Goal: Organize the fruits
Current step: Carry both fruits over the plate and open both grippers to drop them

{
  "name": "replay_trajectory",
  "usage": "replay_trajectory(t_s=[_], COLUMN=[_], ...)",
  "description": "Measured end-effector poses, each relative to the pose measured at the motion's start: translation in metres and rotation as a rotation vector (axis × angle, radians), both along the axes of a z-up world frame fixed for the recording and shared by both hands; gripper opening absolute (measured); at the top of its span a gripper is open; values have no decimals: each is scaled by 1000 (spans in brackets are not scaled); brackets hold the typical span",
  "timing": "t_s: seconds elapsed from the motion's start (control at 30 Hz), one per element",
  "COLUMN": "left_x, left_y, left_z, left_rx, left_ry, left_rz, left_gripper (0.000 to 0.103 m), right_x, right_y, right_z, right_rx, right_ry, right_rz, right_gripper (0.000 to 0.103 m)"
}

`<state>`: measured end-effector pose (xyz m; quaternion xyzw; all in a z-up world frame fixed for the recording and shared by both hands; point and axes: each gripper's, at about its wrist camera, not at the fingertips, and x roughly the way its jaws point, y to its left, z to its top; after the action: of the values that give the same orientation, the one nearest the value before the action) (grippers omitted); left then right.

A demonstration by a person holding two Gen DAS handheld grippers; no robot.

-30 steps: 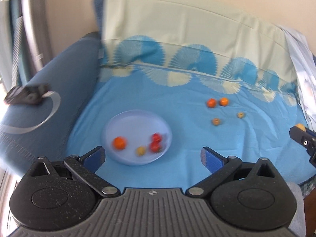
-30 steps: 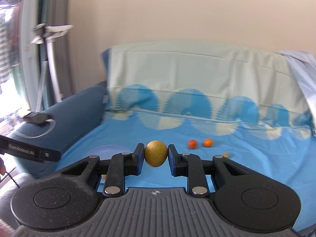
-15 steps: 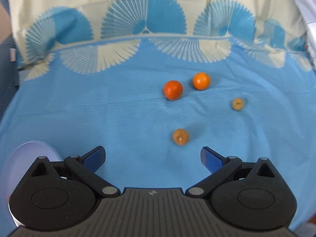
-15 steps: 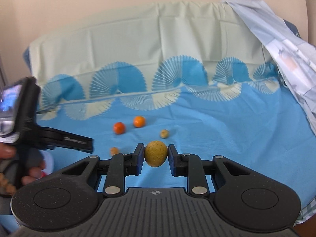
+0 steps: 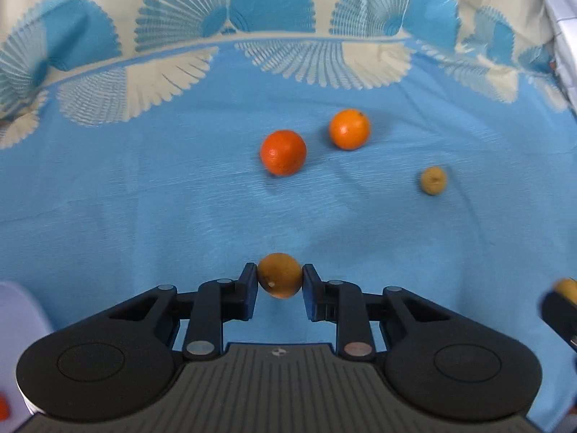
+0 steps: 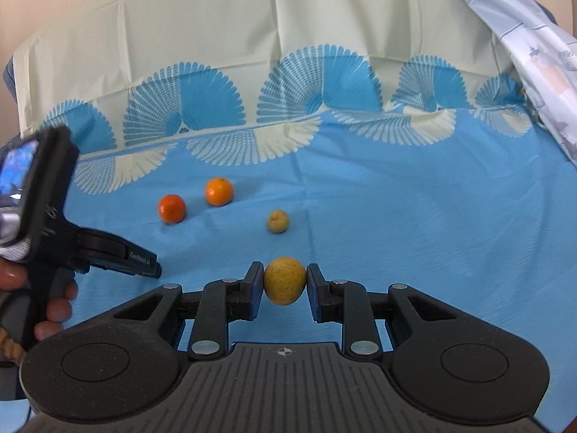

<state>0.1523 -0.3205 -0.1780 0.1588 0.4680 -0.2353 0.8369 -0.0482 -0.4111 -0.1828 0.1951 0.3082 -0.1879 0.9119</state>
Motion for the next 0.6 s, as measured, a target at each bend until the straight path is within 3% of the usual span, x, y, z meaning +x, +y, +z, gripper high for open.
replay_trajectory(t_s=[0.17, 0.27, 0.47, 0.6], left_x=[-45, -73, -109, -127], left_y=[77, 131, 236, 291], left_z=[58, 88, 125, 142], left_rx=[-51, -38, 7, -3], left_ry=[18, 8, -12, -32], left_rz=[65, 125, 282, 359], left_gripper=[29, 29, 29, 29], right_x=[-15, -28, -41, -43], right_y=[29, 58, 139, 195], right_z=[27, 44, 82, 102], right_rx=[-12, 14, 45, 13], right_ry=[-22, -28, -82, -105], right_rz=[57, 110, 272, 403], right_gripper=[27, 27, 27, 27])
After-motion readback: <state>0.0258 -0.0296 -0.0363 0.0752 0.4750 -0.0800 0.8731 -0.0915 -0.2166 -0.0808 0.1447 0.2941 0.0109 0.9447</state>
